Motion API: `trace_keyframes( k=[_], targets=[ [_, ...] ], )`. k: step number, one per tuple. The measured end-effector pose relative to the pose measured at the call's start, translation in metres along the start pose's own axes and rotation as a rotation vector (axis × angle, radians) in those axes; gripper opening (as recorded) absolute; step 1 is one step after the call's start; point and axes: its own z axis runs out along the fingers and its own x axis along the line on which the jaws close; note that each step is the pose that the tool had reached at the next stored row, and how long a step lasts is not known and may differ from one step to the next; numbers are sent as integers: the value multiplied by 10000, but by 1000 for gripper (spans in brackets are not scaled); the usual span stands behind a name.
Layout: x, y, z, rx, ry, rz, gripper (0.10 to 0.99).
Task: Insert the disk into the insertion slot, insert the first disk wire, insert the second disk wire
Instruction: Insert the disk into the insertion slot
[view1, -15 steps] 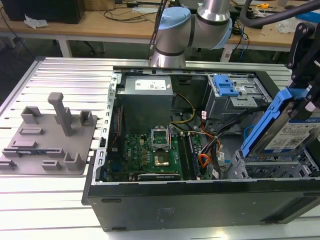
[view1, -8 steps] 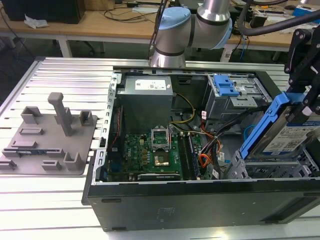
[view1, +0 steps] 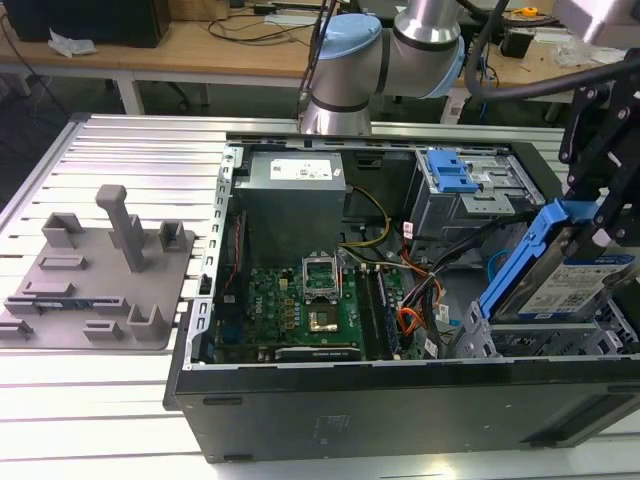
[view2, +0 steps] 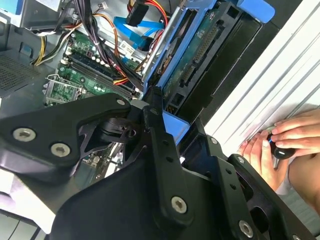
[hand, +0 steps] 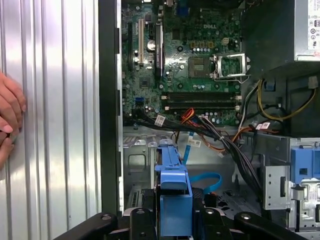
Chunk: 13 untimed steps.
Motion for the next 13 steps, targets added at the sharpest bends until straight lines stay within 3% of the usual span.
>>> trace_keyframes(
  k=[11, 13],
  targets=[
    [25, 2, 265, 0, 2, 0, 365],
    [25, 2, 268, -1, 5, 0, 435]
  ],
)
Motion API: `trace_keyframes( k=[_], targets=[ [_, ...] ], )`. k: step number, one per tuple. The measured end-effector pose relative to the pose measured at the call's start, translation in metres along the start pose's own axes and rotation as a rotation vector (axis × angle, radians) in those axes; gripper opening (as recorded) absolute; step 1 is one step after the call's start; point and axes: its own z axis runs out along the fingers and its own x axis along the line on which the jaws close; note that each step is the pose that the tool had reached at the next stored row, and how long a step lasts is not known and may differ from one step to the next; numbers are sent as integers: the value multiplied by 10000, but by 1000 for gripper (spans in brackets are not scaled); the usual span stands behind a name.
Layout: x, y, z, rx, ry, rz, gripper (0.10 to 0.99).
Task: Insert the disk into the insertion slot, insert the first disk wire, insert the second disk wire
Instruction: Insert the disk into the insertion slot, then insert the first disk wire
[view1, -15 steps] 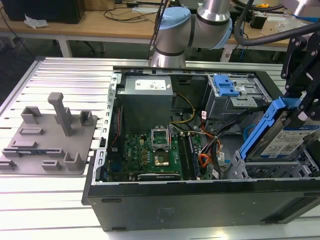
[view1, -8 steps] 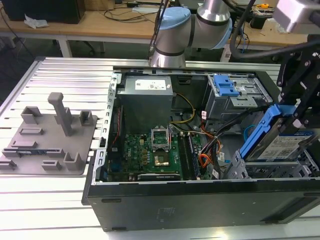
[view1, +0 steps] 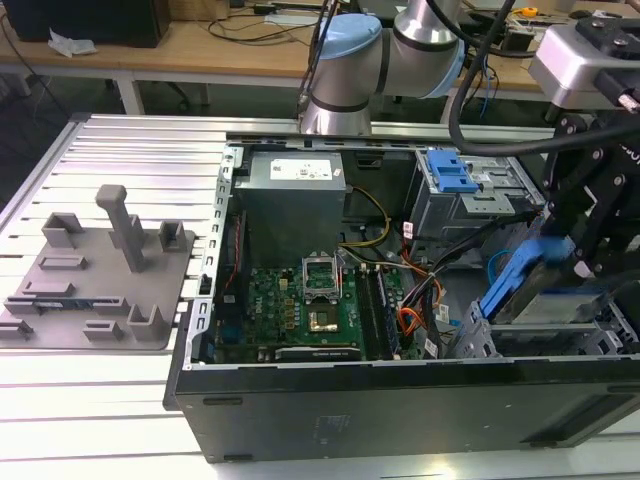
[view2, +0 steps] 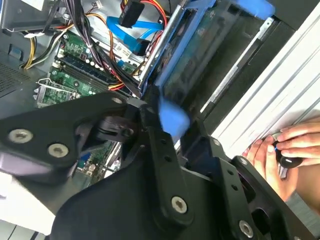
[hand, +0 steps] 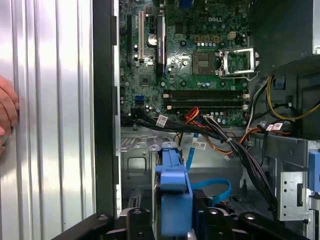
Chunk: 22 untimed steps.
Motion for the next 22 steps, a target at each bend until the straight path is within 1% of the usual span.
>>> trace_keyframes(
  k=[3, 20, 21, 22],
  targets=[
    [0, 0, 3, 0, -4, 0, 620],
    [0, 0, 3, 0, -5, -7, 620],
    [0, 0, 4, 0, 1, -7, 620],
    [-4, 0, 4, 0, 90, -8, 620]
  ],
)
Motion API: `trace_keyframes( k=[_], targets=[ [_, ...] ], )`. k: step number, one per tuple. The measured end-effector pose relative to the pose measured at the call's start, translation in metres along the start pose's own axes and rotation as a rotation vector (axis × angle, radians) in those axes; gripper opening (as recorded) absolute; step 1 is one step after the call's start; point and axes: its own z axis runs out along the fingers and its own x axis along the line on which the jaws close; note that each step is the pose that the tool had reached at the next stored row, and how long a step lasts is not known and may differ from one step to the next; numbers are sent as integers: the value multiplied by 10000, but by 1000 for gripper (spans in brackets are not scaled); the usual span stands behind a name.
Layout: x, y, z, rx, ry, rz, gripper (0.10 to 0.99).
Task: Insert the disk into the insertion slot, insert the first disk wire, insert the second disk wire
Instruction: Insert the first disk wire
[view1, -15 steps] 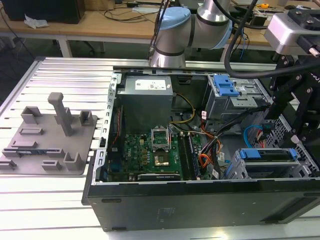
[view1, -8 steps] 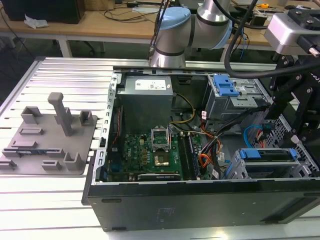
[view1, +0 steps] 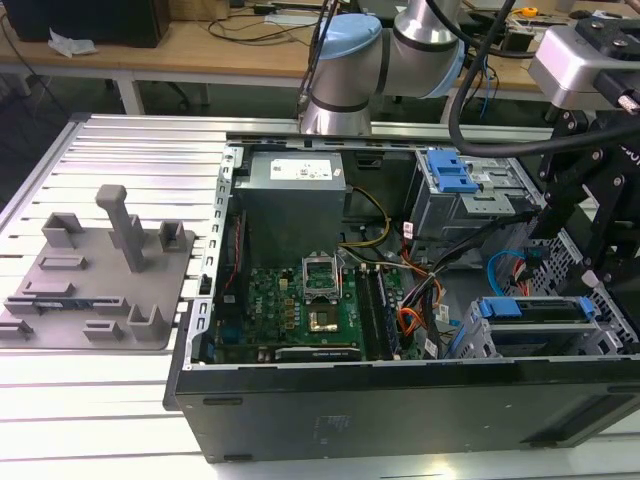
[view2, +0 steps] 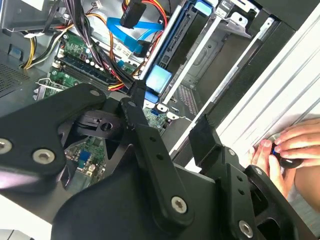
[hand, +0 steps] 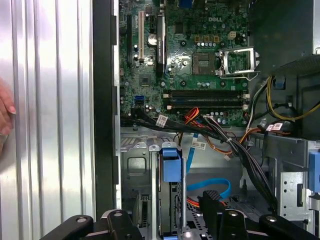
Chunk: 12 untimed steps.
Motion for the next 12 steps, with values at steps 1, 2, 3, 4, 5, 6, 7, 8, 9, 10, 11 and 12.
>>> trace_keyframes(
  k=[1, 2, 3, 4, 5, 6, 7, 8, 9, 10, 11, 12],
  targets=[
    [-3, 0, -1, 1, 121, -1, 620],
    [-5, 0, -1, 3, 358, -4, 620],
    [-5, 0, -1, 4, 516, -5, 620],
    [-6, 0, -1, 7, 853, -7, 620],
    [-6, 2, -2, 19, 1218, -7, 620],
    [-6, 4, 0, 87, 1358, 20, 620],
    [-6, 3, 4, 159, 1396, 154, 620],
    [-6, 2, 8, 186, 1407, 302, 620],
    [-6, 2, 12, 194, 1414, 440, 620],
    [-6, 3, 17, 198, 1420, 579, 620],
    [-5, 5, 33, 196, 1510, 841, 620],
    [-77, 4, 43, 216, 1899, 837, 620]
  ],
)
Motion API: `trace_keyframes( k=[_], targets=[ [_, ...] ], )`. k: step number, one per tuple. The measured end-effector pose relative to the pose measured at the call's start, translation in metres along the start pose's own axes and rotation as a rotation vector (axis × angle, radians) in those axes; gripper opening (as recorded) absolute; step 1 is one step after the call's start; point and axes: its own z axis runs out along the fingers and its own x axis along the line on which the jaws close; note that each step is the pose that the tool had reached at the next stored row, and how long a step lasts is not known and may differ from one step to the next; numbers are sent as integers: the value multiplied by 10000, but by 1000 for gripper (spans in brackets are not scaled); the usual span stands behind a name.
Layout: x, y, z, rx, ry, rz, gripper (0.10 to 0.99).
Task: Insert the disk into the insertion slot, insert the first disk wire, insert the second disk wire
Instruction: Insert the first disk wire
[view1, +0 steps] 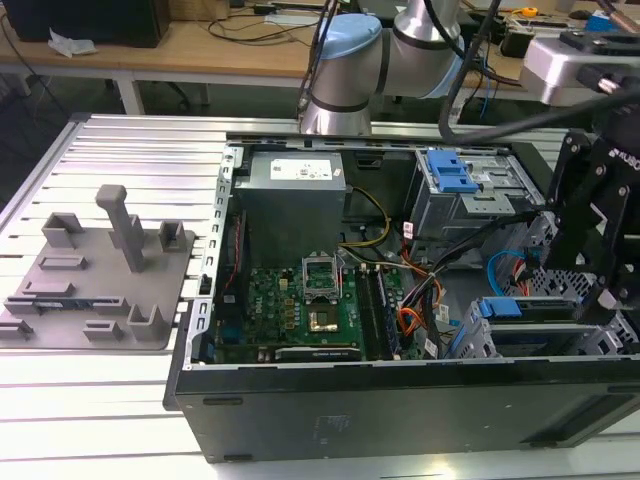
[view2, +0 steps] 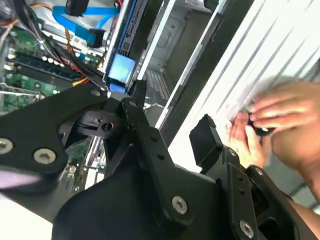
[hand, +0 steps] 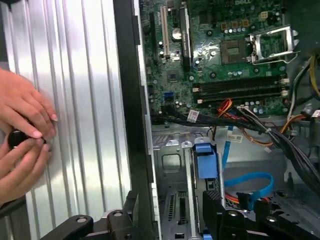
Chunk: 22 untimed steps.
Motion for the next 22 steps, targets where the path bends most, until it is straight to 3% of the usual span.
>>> trace_keyframes(
  k=[1, 2, 10, 11, 14, 18, 19, 21, 22],
  targets=[
    [-56, 5, -6, 17, 185, -4, 620],
    [-103, 10, -13, 24, 259, -6, 620],
    [-529, 49, -77, 28, 291, -7, 620],
    [-617, 54, -83, 38, 393, -10, 620],
    [-706, 36, -86, 85, 905, -19, 620],
    [-743, -46, -79, 132, 1484, -34, 620],
    [-753, -84, -77, 145, 1682, -40, 620],
    [-765, -134, -72, 155, 1874, -47, 620],
    [-773, -174, -66, 164, 2028, -50, 620]
  ],
)
